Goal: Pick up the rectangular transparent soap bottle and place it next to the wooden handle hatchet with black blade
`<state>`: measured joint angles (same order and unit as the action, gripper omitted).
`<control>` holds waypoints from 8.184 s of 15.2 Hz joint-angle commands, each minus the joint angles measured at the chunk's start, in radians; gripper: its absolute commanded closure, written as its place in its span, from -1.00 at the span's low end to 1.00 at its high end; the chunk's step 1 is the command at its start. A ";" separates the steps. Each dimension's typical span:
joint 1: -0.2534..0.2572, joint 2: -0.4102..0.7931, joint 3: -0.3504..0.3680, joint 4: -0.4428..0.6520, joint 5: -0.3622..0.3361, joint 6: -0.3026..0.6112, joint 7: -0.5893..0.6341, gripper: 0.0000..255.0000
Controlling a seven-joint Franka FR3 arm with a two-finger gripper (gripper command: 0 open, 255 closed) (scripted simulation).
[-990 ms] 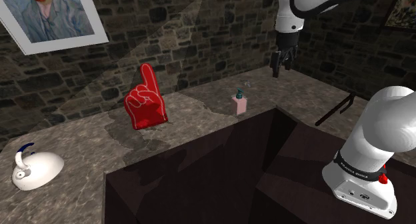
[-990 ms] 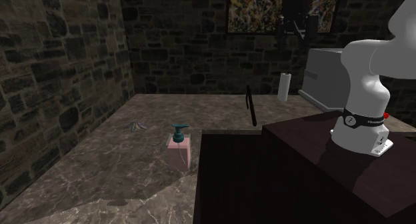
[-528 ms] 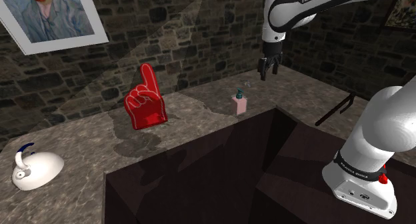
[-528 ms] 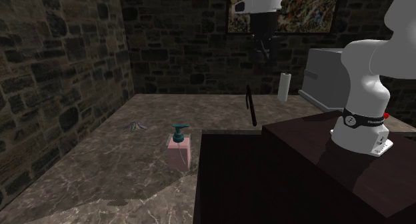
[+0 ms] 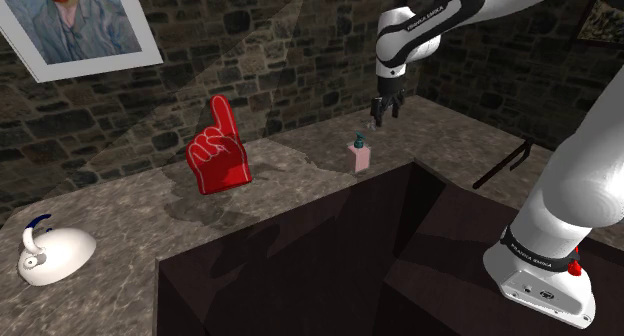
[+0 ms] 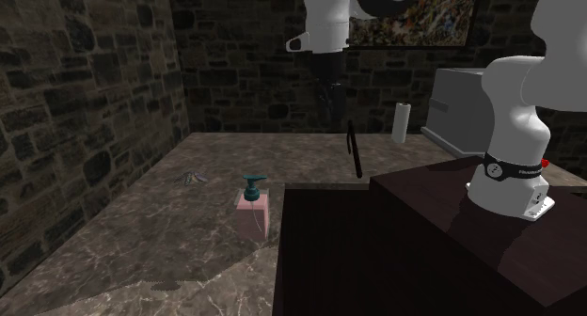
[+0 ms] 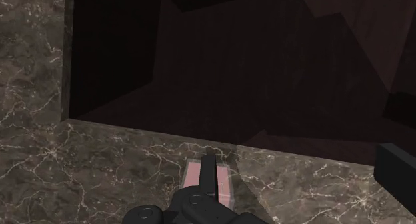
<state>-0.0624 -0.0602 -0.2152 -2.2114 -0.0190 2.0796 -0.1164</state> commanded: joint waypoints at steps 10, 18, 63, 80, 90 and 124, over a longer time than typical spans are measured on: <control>-0.061 0.446 -0.013 0.353 0.116 0.068 -0.112 -1.00; -0.133 0.761 0.008 0.705 0.171 0.018 -0.147 -1.00; -0.125 0.666 -0.005 0.723 0.152 -0.093 -0.137 1.00; -0.125 0.597 -0.015 0.845 0.134 -0.283 -0.126 1.00; -0.132 0.586 -0.018 0.964 0.130 -0.412 -0.121 1.00; -0.357 -0.221 -0.274 -0.001 -0.169 -0.202 -0.525 1.00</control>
<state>-0.4075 -0.2756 -0.4737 -2.2106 -0.1787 1.8786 -0.6180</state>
